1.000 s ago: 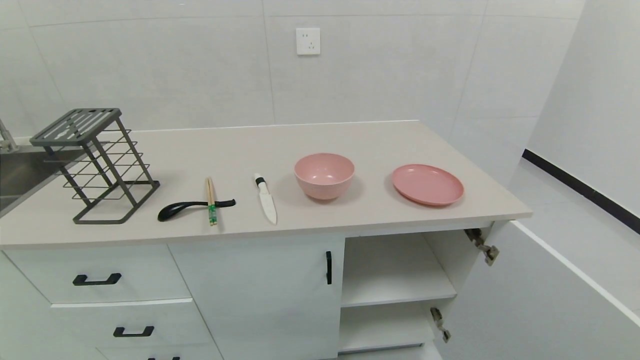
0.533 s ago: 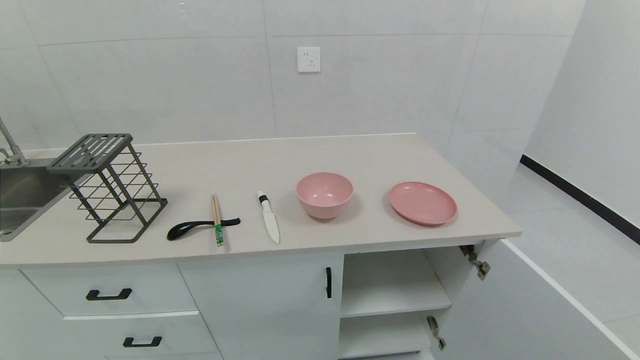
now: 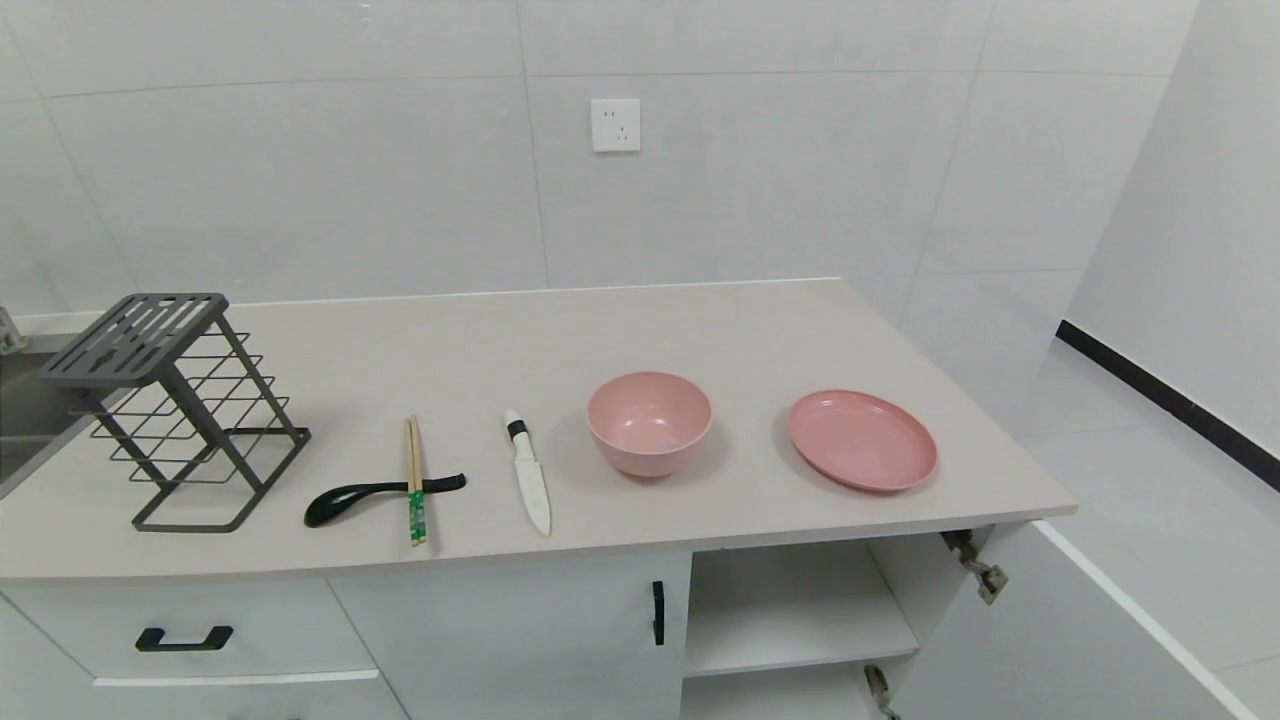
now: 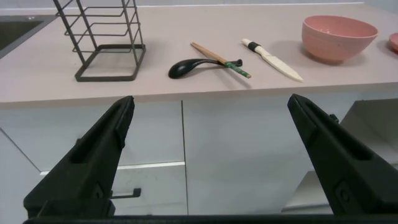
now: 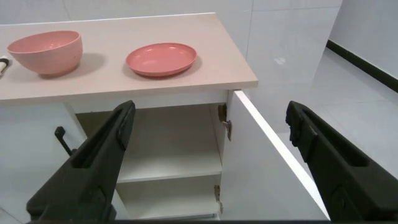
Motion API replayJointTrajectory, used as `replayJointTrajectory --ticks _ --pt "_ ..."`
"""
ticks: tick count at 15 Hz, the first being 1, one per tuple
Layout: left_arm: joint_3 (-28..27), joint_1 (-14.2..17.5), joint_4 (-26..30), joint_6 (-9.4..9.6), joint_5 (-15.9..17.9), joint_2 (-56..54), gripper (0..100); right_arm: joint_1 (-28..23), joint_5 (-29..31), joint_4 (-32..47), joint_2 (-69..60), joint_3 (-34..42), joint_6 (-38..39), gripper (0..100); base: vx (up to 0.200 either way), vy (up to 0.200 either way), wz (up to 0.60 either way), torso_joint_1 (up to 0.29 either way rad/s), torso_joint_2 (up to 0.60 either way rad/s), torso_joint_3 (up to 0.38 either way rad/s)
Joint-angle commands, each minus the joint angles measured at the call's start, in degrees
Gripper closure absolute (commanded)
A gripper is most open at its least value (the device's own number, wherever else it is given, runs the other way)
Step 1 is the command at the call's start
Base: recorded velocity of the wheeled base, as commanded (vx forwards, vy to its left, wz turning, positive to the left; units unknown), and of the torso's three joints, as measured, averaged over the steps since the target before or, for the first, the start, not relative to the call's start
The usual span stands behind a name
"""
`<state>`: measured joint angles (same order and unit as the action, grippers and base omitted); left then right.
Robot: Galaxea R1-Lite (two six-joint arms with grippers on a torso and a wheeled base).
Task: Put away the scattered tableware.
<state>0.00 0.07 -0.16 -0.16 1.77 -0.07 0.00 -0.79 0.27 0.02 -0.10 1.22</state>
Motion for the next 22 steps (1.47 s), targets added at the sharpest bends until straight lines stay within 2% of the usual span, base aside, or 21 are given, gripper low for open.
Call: replayJointTrajectory --ticks 1,4,10,13,22 --pt "0.00 0.01 -0.02 -0.02 -0.01 0.07 0 0.00 0.00 0.00 -0.02 0.01 0.01 0 0.000 0.000 0.00 0.000 0.00 0.000" --pt "0.00 0.01 0.07 0.16 0.08 0.07 0 0.00 0.00 0.00 -0.02 0.01 0.01 0 0.133 0.000 0.00 0.005 0.00 0.005" --pt "0.00 0.01 -0.02 -0.11 -0.01 0.07 0 0.00 0.00 0.00 -0.02 0.01 0.01 0 0.000 0.000 0.00 0.000 0.00 0.000" --pt "0.00 0.01 -0.02 -0.11 -0.01 0.07 0 0.00 0.00 0.00 -0.02 0.01 0.01 0 0.000 0.000 -0.60 0.001 0.00 0.004" --pt "0.00 0.01 -0.02 -0.11 -0.01 0.07 0 0.00 0.18 0.00 -0.02 -0.08 0.01 0 0.000 0.000 0.00 0.029 -0.06 -0.028"
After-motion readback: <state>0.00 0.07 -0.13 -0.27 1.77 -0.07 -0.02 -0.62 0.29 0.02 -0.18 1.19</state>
